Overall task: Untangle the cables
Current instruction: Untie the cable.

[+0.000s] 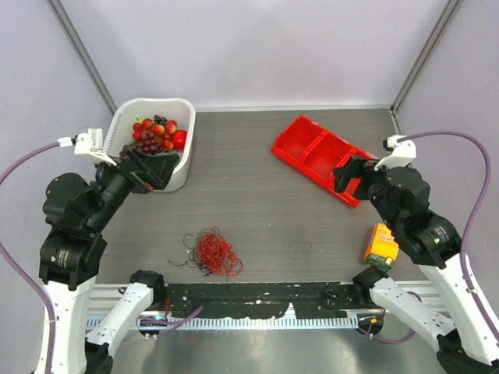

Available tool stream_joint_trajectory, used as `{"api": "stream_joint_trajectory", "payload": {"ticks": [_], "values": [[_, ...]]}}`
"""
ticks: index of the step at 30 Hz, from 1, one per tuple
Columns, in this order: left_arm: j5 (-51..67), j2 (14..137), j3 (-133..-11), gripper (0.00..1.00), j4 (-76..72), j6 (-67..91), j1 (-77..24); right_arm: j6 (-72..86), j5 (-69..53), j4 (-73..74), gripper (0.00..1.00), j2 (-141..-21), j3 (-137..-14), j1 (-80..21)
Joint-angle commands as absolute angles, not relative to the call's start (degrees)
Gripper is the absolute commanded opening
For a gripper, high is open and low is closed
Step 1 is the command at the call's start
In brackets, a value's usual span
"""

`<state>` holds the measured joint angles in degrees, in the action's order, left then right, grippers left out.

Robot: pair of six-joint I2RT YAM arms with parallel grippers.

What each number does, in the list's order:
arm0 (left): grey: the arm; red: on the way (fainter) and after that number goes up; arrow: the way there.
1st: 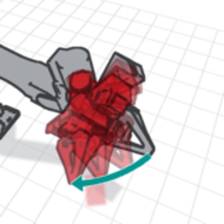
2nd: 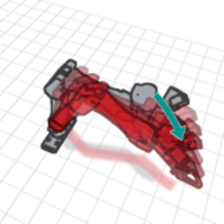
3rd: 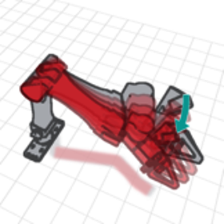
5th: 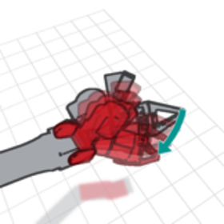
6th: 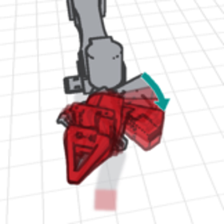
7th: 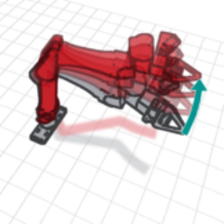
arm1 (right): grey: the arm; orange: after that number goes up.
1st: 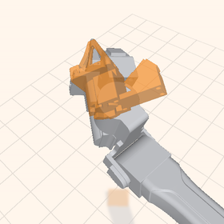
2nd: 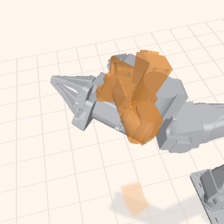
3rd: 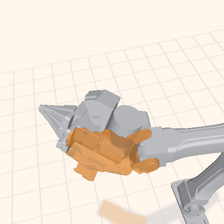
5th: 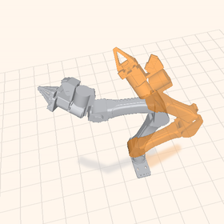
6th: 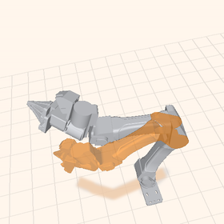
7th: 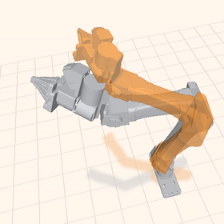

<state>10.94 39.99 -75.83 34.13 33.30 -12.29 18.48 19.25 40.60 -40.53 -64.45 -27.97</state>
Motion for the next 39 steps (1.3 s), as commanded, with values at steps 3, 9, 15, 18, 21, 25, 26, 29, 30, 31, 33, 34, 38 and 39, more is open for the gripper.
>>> {"api": "stream_joint_trajectory", "payload": {"ticks": [3,9,15,18,21,25,26,29,30,31,33,34,38,39], "values": [[12.3,41.5,-76.3,1.0,49.0,27.5,-12.0,20.4,17.0,35.1,0.99,-41.5,-63.8,-27.8],[12.1,36.4,-61.6,1.0,55.5,30.4,-12.0,27.7,-6.1,22.2,0.99,-49.8,-58.4,-29.1],[16.7,28.2,-42.3,0.96,53.8,44.9,-12.0,34.6,-10.7,5.6,0.98,-63.7,-50.3,-45.9],[19.4,22.3,-34.6,0.93,50.1,52.2,-12.0,36.6,-10.7,-4.9,0.87,-69.8,-46.0,-52.8],[19.0,16.3,-30.0,0.9,47.6,55.9,-12.1,36.0,-10.0,-7.1,0.73,-74.6,-45.7,-59.0],[14.2,14.1,-26.7,0.9,49.8,57.4,-12.0,38.0,-9.4,-11.6,0.66,-80.1,-44.4,-63.3],[14.0,14.5,-26.0,0.89,49.6,57.4,-12.1,38.5,-9.4,-14.0,0.64,-81.5,-44.1,-63.8],[13.2,18.3,-24.8,0.84,48.8,57.3,-12.0,40.3,-8.9,-17.6,0.53,-84.8,-44.6,-66.1],[13.8,19.6,-24.3,0.82,47.5,57.1,-12.0,40.4,-8.8,-18.1,0.52,-86.5,-45.2,-66.8],[14.8,20.8,-24.0,0.81,46.4,57.0,-12.0,40.9,-8.4,-18.5,0.47,-87.4,-45.9,-67.1],[18.3,23.0,-23.6,0.8,44.0,55.6,-12.0,42.2,-8.2,-18.5,0.35,-89.8,-46.5,-67.2],[20.5,23.9,-23.6,0.8,42.2,54.9,-12.1,42.6,-8.0,-18.4,0.33,-90.6,-46.5,-67.2],[26.4,23.2,-23.3,0.88,38.8,53.6,-12.0,43.6,-6.2,-18.6,0.24,-89.7,-44.6,-67.2],[26.9,22.6,-23.2,0.88,38.5,53.4,-12.1,43.4,-6.2,-18.6,0.08,-88.8,-44.0,-67.2]]}}
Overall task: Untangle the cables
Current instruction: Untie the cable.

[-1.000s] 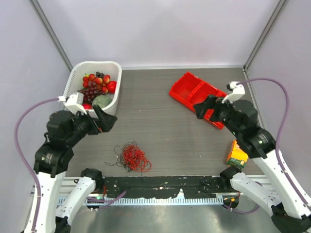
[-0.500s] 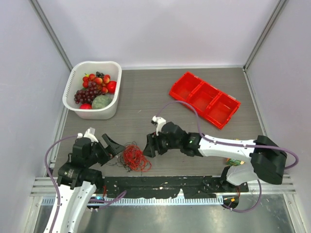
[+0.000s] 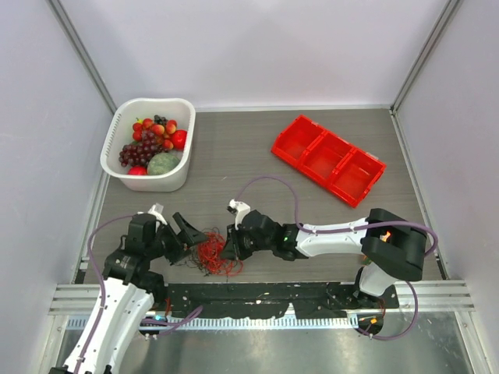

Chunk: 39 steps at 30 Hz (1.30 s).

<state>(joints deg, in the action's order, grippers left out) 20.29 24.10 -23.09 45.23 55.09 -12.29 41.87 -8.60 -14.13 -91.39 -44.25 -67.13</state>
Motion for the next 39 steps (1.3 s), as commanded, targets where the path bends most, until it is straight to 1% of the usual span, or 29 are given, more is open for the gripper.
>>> {"api": "stream_joint_trajectory", "payload": {"ticks": [1,3,5,7,9,13,15,17,18,19,21,23,25,26,27,28,29,30,31,32,35,39], "values": [[27.4,22.2,-22.9,0.89,37.9,53.2,-12.1,43.2,-6.2,-18.5,0.02,-88.2,-43.9,-67.3],[29.8,22.7,-22.2,0.86,36.2,53.3,-12.1,42.3,-5.1,-16.4,0.01,-84.7,-43.8,-67.2],[35.2,24.5,-22.3,0.86,33.4,53.3,-12.1,41.0,-2.2,-12.4,0.01,-79.2,-43.8,-67.2],[41.0,26.4,-23.0,0.9,28.2,53.4,-12.1,39.7,-0.4,-9.2,0.01,-74.0,-44.2,-67.0],[42.7,28.2,-24.8,0.97,26.1,51.7,-12.3,38.6,-1.2,-6.7,0.01,-70.5,-45.6,-66.4],[37.0,35.7,-28.1,0.98,25.8,47.6,-15.9,37.2,-3.8,-4.0,0.01,-67.4,-49.6,-65.8],[33.8,40.8,-28.3,0.98,21.6,48.3,-21.0,37.0,-4.6,-4.0,0.01,-66.9,-51.6,-65.7],[31.5,46.1,-27.9,0.98,11.5,51.5,-27.8,36.7,-4.7,-3.9,0.01,-66.6,-53.8,-65.7],[29.3,48.8,-27.9,0.98,8.8,52.1,-31.8,36.2,-4.7,-3.7,0.01,-66.7,-54.7,-65.2],[26.3,52.2,-28.7,0.98,7.7,51.9,-35.4,35.9,-4.7,-2.2,0.01,-66.9,-57.3,-65.1],[20.9,59.6,-31.4,0.97,9.2,50.1,-39.3,33.9,-4.3,2.4,0.01,-67.3,-63.1,-64.7],[20.2,65.9,-31.1,0.95,6.7,50.4,-39.3,31.5,-3.8,6.8,0.01,-67.9,-71.4,-64.8],[20.1,71.7,-31.1,0.91,2.5,51.2,-39.3,28.7,-3.6,11.4,0.01,-69.3,-81.1,-64.8],[19.6,73.7,-31.9,0.88,2.3,50.3,-39.3,26.1,-2.6,13.2,0.01,-70.2,-88.1,-64.7],[16.4,75.4,-33.0,0.88,4.3,49.3,-39.1,24.1,-1.9,18.0,0.01,-71.8,-92.9,-64.7],[13.8,76.3,-33.7,0.88,5.3,48.4,-38.8,23.0,-0.5,20.0,0.01,-72.9,-101.4,-64.7],[11.9,77.0,-34.0,0.88,5.6,48.2,-37.6,21.4,-0.4,23.9,0.01,-74.7,-105.1,-64.7],[12.7,77.3,-33.5,0.88,4.7,48.9,-35.6,20.7,-0.4,26.7,0.01,-76.0,-112.3,-64.7],[14.7,77.3,-32.8,0.88,3.3,49.7,-33.2,19.5,-0.3,28.0,0.01,-76.6,-115.2,-64.7],[15.8,77.2,-32.0,0.88,1.6,50.2,-30.8,19.1,-0.2,29.9,0.01,-77.7,-121.1,-64.7],[15.4,75.6,-32.1,0.88,4.0,48.9,-26.6,17.0,3.2,31.6,0.01,-78.2,-128.4,-64.7],[14.1,71.8,-31.8,0.89,7.2,47.5,-22.4,14.7,5.9,31.5,0.01,-76.6,-130.3,-64.7]]}}
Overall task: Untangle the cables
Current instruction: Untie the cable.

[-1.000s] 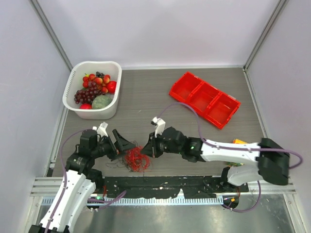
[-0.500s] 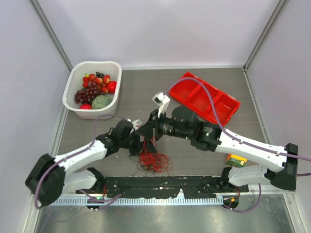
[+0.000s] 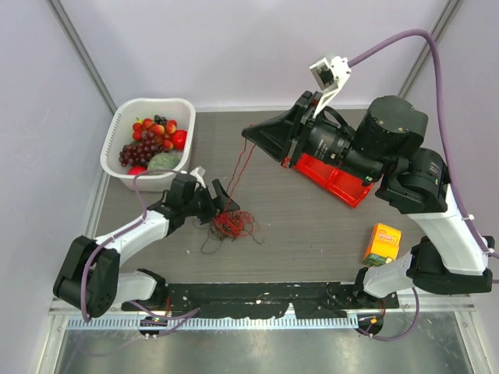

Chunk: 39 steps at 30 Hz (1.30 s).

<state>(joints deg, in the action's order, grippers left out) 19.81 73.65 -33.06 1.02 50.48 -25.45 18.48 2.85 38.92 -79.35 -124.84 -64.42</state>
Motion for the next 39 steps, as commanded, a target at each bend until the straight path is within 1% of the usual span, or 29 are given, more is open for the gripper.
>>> {"api": "stream_joint_trajectory", "payload": {"ticks": [1,5,10,12,13,14,15,16,17,18,20,21,22,24,26,29,32,34,39], "values": [[13.6,70.8,-31.7,0.89,8.2,46.9,-21.2,14.3,6.1,31.1,0.01,-75.9,-130.3,-64.7],[12.2,70.7,-31.6,0.94,10.4,44.7,-18.3,14.3,5.4,30.2,0.01,-75.3,-134.8,-64.7],[12.7,76.7,-33.6,0.98,12.7,42.3,-14.8,16.6,-4.0,25.3,0.01,-75.2,-136.9,-64.7],[16.1,77.2,-34.5,0.98,13.1,41.7,-13.8,16.8,-5.1,25.4,0.01,-74.4,-135.2,-64.7],[19.6,75.2,-34.0,0.98,10.8,41.7,-13.8,16.7,-4.5,25.7,0.01,-73.6,-133.3,-64.8],[23.9,72.4,-32.8,0.98,7.1,42.4,-13.8,16.5,-4.1,25.5,0.01,-71.7,-126.6,-64.7],[27.6,69.5,-31.4,0.98,4.3,43.4,-14.0,15.7,-3.2,24.4,0.01,-70.2,-122.9,-64.7],[30.5,66.1,-30.9,0.98,2.3,43.8,-13.9,15.2,-2.2,23.9,0.01,-67.9,-114.2,-64.7],[32.8,63.1,-30.9,0.98,2.3,43.7,-13.9,14.6,1.7,23.6,0.01,-66.8,-109.2,-64.7],[34.3,59.4,-31.5,0.98,3.2,43.3,-13.9,14.6,3.1,22.8,0.01,-65.0,-101.9,-64.8],[35.6,53.0,-32.9,0.99,6.3,42.4,-13.9,15.0,7.2,20.1,0.01,-63.5,-91.0,-64.7],[35.7,50.1,-34.0,1.0,8.1,42.2,-13.9,15.6,7.4,18.8,0.01,-63.0,-87.2,-64.8],[36.3,47.7,-34.6,1.0,9.2,42.3,-13.9,16.1,7.1,15.0,0.01,-62.4,-80.7,-64.6],[37.3,44.8,-35.8,1.0,12.1,42.6,-14.0,17.3,6.0,10.7,0.0,-62.6,-74.1,-64.1],[36.7,43.7,-36.3,1.0,15.3,43.0,-13.9,18.8,5.5,10.0,0.01,-63.9,-72.4,-62.9],[35.0,44.2,-36.4,1.0,19.8,41.6,-14.0,19.1,4.6,10.2,0.01,-65.0,-74.2,-61.4],[39.4,44.6,-34.5,1.0,17.1,41.8,-14.1,19.8,2.5,12.1,0.01,-66.0,-78.3,-58.6],[39.8,44.1,-33.3,1.0,15.8,41.5,-14.9,19.8,0.9,12.8,0.01,-66.4,-79.6,-57.7],[28.2,46.1,-34.4,0.9,22.3,37.6,-19.9,19.7,-1.9,12.9,0.01,-65.6,-81.5,-57.0]]}}
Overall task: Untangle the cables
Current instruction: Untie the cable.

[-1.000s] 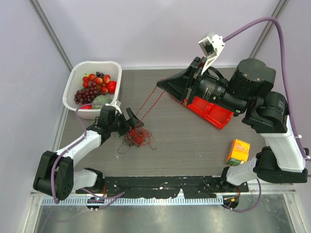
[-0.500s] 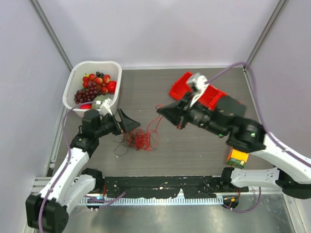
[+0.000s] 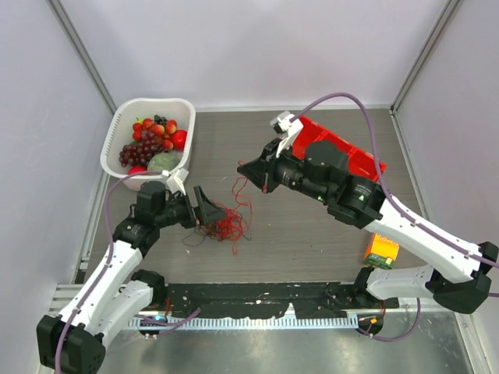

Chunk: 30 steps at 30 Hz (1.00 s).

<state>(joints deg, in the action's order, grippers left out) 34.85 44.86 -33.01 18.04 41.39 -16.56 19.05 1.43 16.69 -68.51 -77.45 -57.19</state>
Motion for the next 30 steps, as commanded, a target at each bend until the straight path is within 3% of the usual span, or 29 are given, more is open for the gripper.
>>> {"api": "stream_joint_trajectory", "payload": {"ticks": [1,5,8,14,16,19,24,30], "values": [[26.5,47.8,-35.1,0.89,23.2,37.6,-20.9,19.7,-2.2,12.9,0.01,-65.5,-81.8,-57.0],[24.5,53.4,-36.1,0.88,22.6,38.9,-24.3,19.1,-2.5,14.1,0.01,-65.3,-85.5,-56.5],[22.9,56.3,-34.3,0.93,15.4,41.0,-27.8,19.4,-3.8,14.2,0.01,-65.7,-88.5,-56.3],[9.3,72.0,-37.0,0.99,10.3,42.3,-27.9,23.6,-10.0,13.5,0.01,-67.9,-94.1,-56.3],[4.4,79.2,-39.0,0.99,10.6,43.1,-25.2,25.5,-12.1,14.0,0.01,-68.3,-97.9,-56.3],[11.0,85.5,-38.1,0.91,7.8,46.0,-17.2,26.5,-14.7,18.0,0.01,-68.4,-109.8,-56.3],[6.5,80.2,-34.6,0.89,6.9,45.5,-16.4,24.3,-14.2,20.0,0.01,-66.6,-122.8,-56.3],[9.6,71.4,-33.3,0.88,11.2,44.4,-16.3,19.1,-6.6,20.7,0.01,-62.6,-112.5,-56.3]]}}
